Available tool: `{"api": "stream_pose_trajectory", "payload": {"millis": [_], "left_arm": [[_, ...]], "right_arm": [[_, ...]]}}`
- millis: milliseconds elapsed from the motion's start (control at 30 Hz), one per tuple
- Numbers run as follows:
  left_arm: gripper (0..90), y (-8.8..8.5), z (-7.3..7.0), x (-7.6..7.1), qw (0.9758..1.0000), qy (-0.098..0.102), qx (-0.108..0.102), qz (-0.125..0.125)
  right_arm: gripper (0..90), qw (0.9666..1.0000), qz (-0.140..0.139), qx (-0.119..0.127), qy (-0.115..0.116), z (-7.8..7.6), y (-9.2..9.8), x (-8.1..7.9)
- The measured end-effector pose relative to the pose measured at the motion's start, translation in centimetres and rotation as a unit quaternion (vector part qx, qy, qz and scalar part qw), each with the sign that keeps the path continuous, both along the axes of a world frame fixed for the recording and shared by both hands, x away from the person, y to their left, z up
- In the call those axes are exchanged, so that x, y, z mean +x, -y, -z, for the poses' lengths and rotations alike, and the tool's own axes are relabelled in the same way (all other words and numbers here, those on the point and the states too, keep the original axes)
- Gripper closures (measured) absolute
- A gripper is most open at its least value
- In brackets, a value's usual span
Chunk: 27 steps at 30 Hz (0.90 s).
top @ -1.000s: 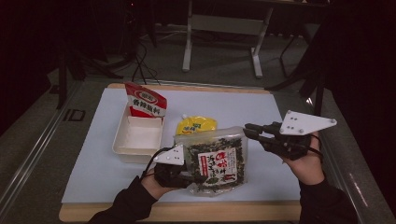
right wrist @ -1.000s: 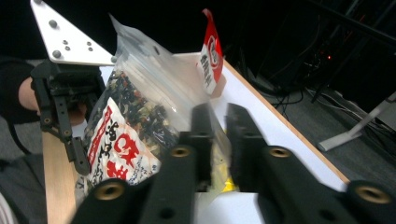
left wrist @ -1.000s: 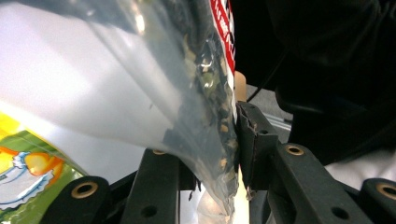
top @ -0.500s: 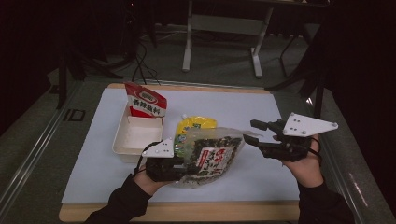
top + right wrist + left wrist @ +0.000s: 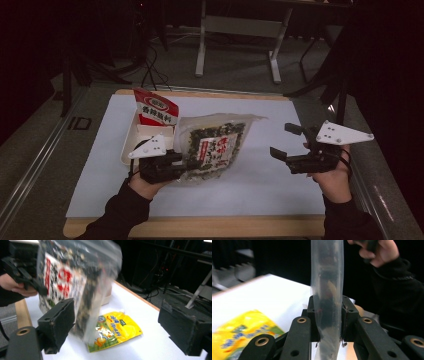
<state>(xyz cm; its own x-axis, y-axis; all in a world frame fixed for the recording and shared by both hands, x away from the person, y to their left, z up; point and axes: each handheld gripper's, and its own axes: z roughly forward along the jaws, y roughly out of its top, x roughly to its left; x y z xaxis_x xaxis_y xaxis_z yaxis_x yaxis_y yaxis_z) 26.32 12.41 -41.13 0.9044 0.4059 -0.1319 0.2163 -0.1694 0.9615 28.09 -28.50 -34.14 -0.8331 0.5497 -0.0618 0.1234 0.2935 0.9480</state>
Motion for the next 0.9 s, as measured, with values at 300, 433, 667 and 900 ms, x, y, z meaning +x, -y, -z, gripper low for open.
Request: {"api": "stream_pose_trajectory", "payload": {"millis": [300,433,667,900], "left_arm": [[76.0,-3.4,-1.9,-0.1,0.9983,0.025,-0.012,-0.051],[76.0,-5.7,-2.4,0.2,0.9956,0.029,-0.013,-0.088],[76.0,-8.7,-2.0,1.2,0.9914,0.027,0.004,-0.128],[75.9,-11.1,-1.1,2.3,0.9875,0.017,0.005,-0.156]], "right_arm": [[14.1,0.9998,-0.001,0.01,-0.017,2.2,0.6,0.8],[14.4,0.9993,-0.021,0.016,-0.026,3.3,0.6,1.3],[14.4,0.9991,-0.021,0.021,-0.03,3.8,0.8,1.6],[14.4,0.9987,-0.025,0.022,-0.04,4.6,0.9,1.8]]}}
